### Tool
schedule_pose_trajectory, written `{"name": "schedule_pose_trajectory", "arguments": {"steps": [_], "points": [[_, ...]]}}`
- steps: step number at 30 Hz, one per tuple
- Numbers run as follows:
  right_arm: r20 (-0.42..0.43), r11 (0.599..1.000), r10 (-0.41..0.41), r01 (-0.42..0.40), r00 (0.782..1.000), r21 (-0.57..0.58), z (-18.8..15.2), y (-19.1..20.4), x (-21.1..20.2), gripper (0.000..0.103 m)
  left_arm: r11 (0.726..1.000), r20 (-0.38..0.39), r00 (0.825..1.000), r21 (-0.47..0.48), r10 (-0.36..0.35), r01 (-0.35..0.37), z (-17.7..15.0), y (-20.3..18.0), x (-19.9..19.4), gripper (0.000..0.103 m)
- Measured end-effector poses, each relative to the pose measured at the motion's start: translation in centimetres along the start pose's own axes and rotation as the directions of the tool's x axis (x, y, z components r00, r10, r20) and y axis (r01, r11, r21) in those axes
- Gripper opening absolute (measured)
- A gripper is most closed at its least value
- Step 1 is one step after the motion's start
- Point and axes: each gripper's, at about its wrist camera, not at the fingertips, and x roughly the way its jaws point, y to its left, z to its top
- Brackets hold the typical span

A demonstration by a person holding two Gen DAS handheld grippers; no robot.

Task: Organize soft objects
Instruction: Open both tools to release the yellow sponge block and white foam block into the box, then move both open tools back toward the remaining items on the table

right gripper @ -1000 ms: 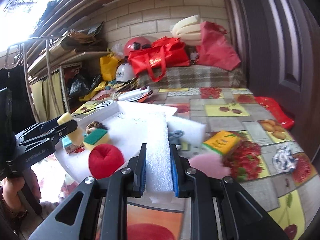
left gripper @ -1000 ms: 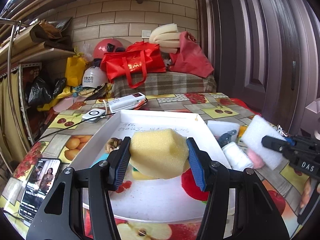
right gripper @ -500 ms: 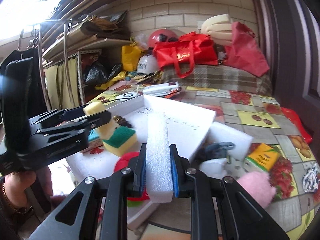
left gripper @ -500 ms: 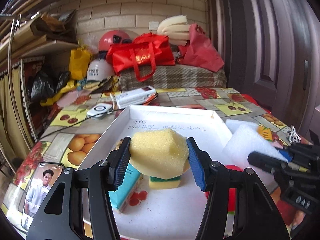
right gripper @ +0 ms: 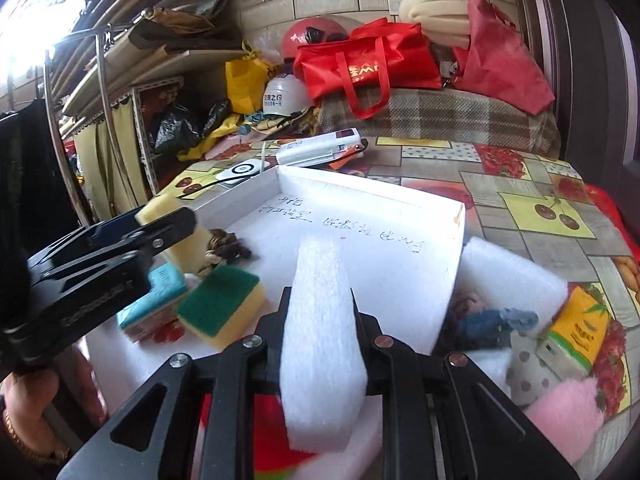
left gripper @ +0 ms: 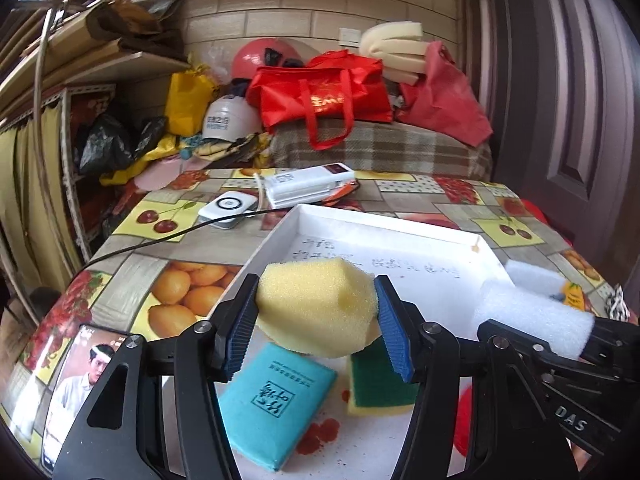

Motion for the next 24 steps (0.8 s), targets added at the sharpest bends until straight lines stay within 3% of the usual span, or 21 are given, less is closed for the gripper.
{"name": "schedule_pose_trajectory", "arguments": {"steps": [2,3,4,5,6,7,11,20,22,24], "points": [[-0.014,1.0,-0.008,0.008,1.0,-0.012,0.0,0.3,0.3,0.02,1.0,0.011,1.0,-0.01,0.02,-0.02,0.0,0.2,-0.2,0.072],[-0.019,1.0,-0.014,0.013,1.0,-0.018,0.0,0.4,0.4,0.024,1.0,0.021,0.999,-0.011,0.028,-0.028,0.0,0.2,-0.4,0.083],[-0.013,1.0,-0.022,0.021,1.0,-0.021,0.0,0.5,0.2,0.032,0.999,0.037,0.999,-0.01,0.034,-0.033,0.0,0.2,-0.7,0.087],[0.0,0.999,-0.029,0.029,1.0,-0.018,0.0,0.4,-0.1,0.062,0.999,0.057,0.998,-0.006,0.038,-0.037,-0.1,0.1,-1.1,0.092],[0.016,0.999,-0.032,0.032,0.999,-0.012,-0.1,0.3,-0.4,0.084,0.999,0.082,0.996,0.002,0.042,-0.042,-0.2,-0.1,-1.6,0.099],[0.027,0.999,-0.034,0.034,0.999,-0.005,-0.1,0.1,-0.6,0.085,0.999,0.095,0.995,0.011,0.044,-0.045,-0.2,-0.3,-1.8,0.103],[0.043,0.999,-0.044,0.044,0.998,0.006,0.1,-0.2,-0.8,0.085,0.998,0.122,0.992,0.04,0.04,-0.045,-0.3,-0.8,-2.2,0.103],[0.13,0.998,-0.06,0.059,0.99,0.012,-0.1,-0.1,-2.4,0.086,0.999,0.142,0.988,0.005,0.052,-0.053,-0.3,-0.1,-2.6,0.103],[0.188,0.998,-0.058,0.056,0.98,0.016,-0.3,-0.2,-3.5,0.086,0.998,0.165,0.985,0.008,0.055,-0.057,-0.4,-0.2,-3.1,0.103],[0.296,0.999,-0.047,0.044,0.954,0.015,-1.1,-0.2,-5.6,0.095,0.998,0.175,0.983,0.012,0.053,-0.056,-0.6,-0.3,-3.5,0.103]]}}
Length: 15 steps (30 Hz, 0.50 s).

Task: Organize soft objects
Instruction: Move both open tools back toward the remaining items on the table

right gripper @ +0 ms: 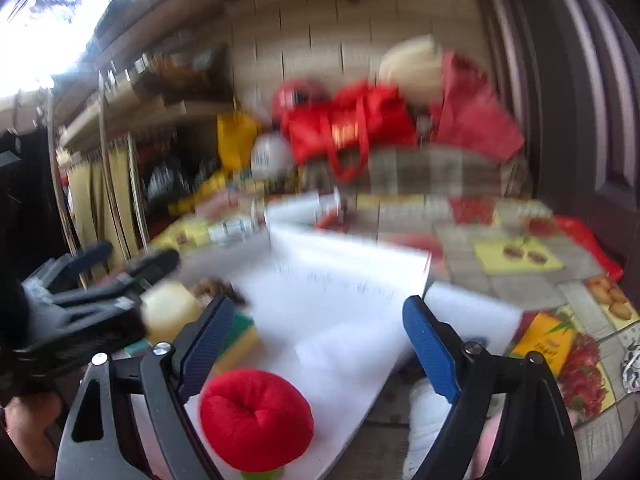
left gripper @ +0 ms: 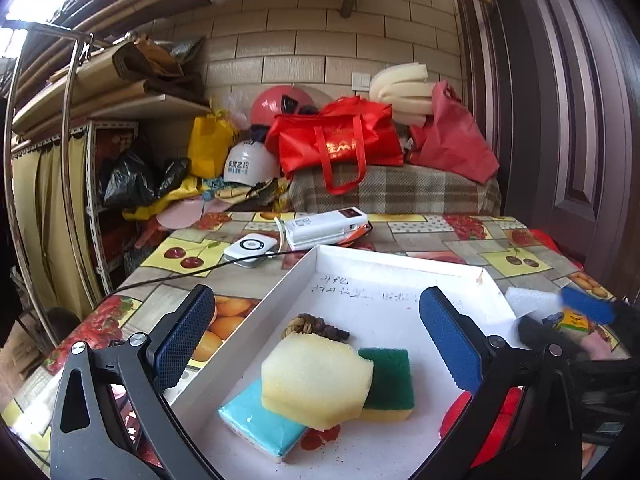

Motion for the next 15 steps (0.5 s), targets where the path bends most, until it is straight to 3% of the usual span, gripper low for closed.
{"name": "schedule_pose_trajectory", "arguments": {"steps": [2,4,6,9,11,13,15], "points": [[0.095,1.0,0.005,-0.002,0.995,-0.028,-0.3,0.1,-2.5,0.103,1.0,0.0,1.0,0.004,-0.016,0.016,-0.1,-0.2,-0.4,0.103],[0.134,0.997,-0.016,0.026,0.991,-0.069,-0.4,0.2,-4.2,0.103,0.999,-0.007,0.999,0.017,-0.041,0.041,-0.2,-0.7,-0.7,0.103],[0.159,0.992,-0.086,0.1,0.984,-0.082,-0.5,-0.2,-5.5,0.103,0.997,-0.007,0.998,0.038,-0.06,0.06,-0.2,-1.4,-1.0,0.103],[0.206,0.972,-0.22,0.231,0.953,-0.03,-0.6,-1.9,-7.6,0.103,0.995,-0.014,0.996,0.042,-0.091,0.092,-0.4,-2.4,-1.5,0.103],[0.205,0.957,-0.287,0.288,0.936,0.027,-0.6,-3.9,-8.7,0.103,0.99,-0.039,0.989,0.005,-0.144,0.144,-0.5,-2.7,-1.8,0.103],[0.173,0.958,-0.286,0.278,0.943,0.069,-0.7,-6.2,-9.3,0.103,0.979,-0.076,0.976,-0.031,-0.204,0.202,-0.7,-3.0,-1.8,0.103],[0.109,0.956,-0.283,0.271,0.953,0.113,-0.8,-8.8,-9.4,0.103,0.978,-0.089,0.974,-0.032,-0.208,0.206,-0.8,-3.3,-1.9,0.103]]}}
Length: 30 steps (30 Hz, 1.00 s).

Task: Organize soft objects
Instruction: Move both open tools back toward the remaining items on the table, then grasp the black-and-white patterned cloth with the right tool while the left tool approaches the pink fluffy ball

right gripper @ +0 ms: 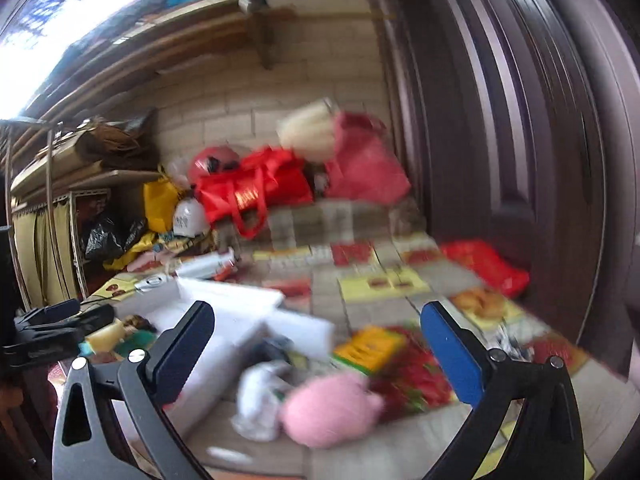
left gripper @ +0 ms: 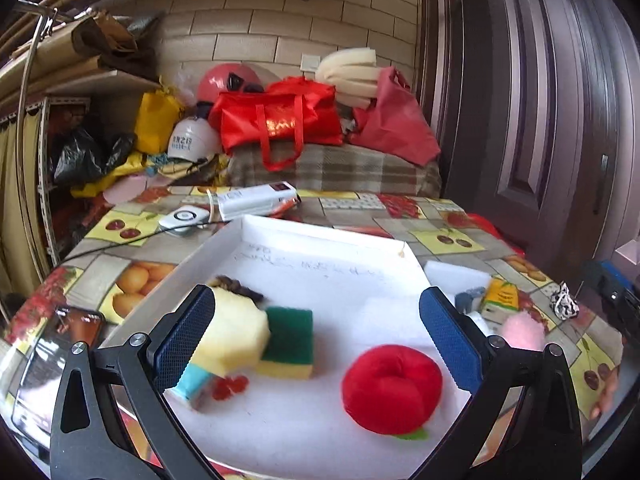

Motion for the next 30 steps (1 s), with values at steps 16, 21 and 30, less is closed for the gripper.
{"name": "schedule_pose_trajectory", "arguments": {"steps": [16,21,30], "points": [[-0.348,0.975,-0.207,0.222,0.915,0.004,-1.4,-11.7,2.2,0.103,0.895,-0.18,0.922,0.236,-0.342,0.378,-2.2,-11.7,-1.1,0.103],[-0.392,0.968,-0.239,0.249,0.889,-0.024,-1.3,-13.5,5.3,0.103,0.881,-0.249,0.906,0.252,-0.342,0.401,-2.3,-15.3,1.1,0.103],[-0.533,0.986,-0.16,0.157,0.831,-0.051,-2.6,-13.4,9.0,0.032,0.854,-0.411,0.899,0.402,-0.153,0.329,-3.9,-23.4,7.7,0.091]]}}
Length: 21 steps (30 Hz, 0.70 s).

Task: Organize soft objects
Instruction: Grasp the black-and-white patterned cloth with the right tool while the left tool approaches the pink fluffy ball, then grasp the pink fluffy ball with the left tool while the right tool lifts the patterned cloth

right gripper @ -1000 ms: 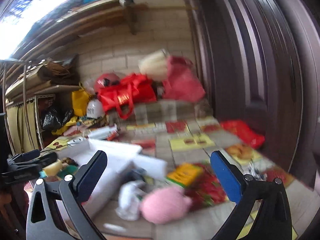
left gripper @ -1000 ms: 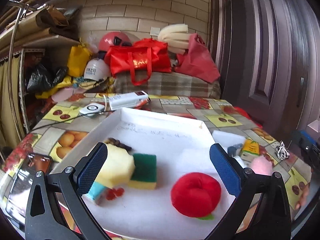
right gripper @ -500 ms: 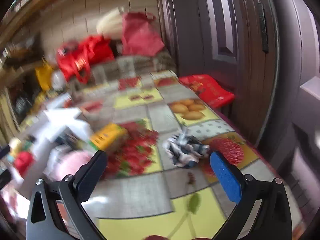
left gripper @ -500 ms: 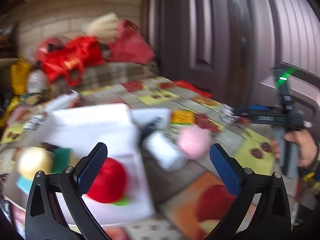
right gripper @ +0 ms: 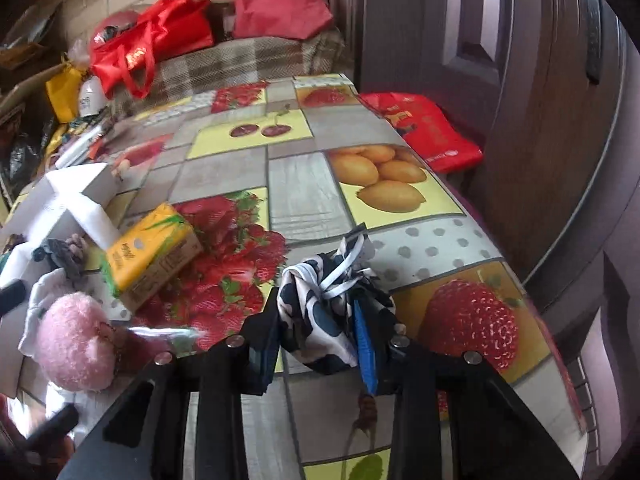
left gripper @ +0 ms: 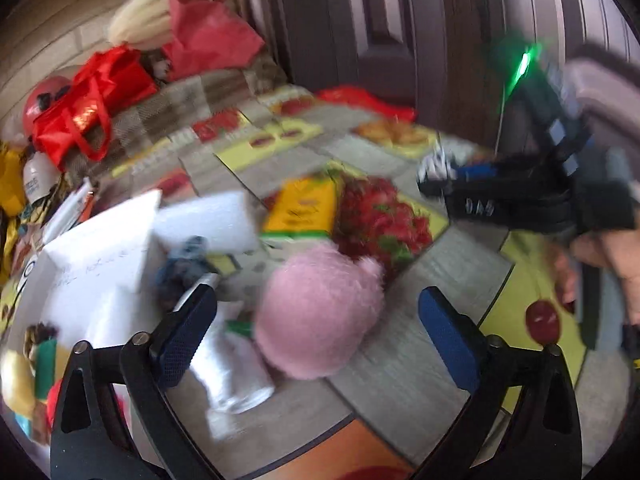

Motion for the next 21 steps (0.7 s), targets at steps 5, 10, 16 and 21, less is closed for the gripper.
{"name": "schedule_pose_trajectory", "arguments": {"steps": [5,10,16,21], "points": [[0.009,1.0,0.014,-0.014,1.0,-0.005,-0.1,0.1,-0.5,0.031,0.999,-0.061,0.998,0.053,0.011,-0.008,-0.2,-1.0,1.3,0.058],[0.077,1.0,0.017,-0.018,0.997,0.006,0.1,-0.1,-1.4,0.031,0.994,0.046,0.999,0.105,0.022,-0.027,-0.5,-2.2,-0.7,0.056],[0.26,0.999,-0.033,0.038,0.965,-0.016,-0.6,0.7,-4.7,0.031,0.988,0.258,0.963,0.104,0.081,-0.111,-1.3,-2.3,-4.8,0.057],[0.353,0.999,-0.026,0.032,0.935,-0.011,-1.3,1.3,-6.7,0.031,0.995,0.298,0.951,0.028,0.078,-0.091,-1.9,-0.7,-6.4,0.057]]}}
